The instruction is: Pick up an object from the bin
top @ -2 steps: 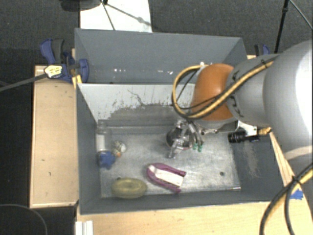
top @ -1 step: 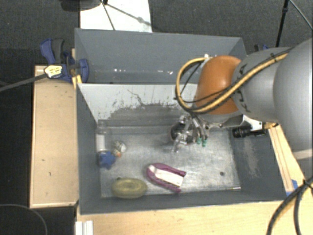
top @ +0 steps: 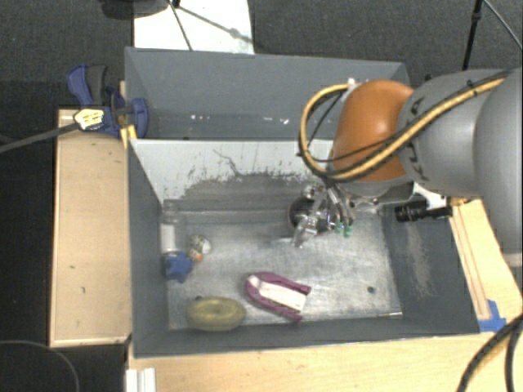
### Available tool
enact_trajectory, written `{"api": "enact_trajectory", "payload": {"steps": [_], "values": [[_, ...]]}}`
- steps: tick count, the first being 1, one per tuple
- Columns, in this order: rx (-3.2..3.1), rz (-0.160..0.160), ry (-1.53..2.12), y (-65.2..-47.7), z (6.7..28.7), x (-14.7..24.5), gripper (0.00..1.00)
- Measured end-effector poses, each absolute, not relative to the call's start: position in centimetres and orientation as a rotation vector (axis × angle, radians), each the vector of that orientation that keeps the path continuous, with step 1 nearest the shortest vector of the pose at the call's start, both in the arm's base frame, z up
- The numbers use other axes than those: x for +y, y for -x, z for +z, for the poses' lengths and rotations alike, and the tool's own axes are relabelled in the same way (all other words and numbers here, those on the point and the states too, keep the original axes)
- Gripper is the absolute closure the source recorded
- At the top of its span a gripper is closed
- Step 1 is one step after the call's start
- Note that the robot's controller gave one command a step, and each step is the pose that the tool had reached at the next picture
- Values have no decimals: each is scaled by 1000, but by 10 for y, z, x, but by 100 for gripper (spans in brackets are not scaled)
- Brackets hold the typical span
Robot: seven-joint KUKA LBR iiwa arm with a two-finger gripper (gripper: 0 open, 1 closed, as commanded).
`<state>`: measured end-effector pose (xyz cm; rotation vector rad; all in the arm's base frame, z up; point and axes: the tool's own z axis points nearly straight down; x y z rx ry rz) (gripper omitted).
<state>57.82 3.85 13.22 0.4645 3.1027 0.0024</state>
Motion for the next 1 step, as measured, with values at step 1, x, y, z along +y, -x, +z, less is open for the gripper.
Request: {"api": "enact_trajectory", "payload": {"steps": [1], "values": [[3103, 3, -455, -579, 165, 39, 100]]}}
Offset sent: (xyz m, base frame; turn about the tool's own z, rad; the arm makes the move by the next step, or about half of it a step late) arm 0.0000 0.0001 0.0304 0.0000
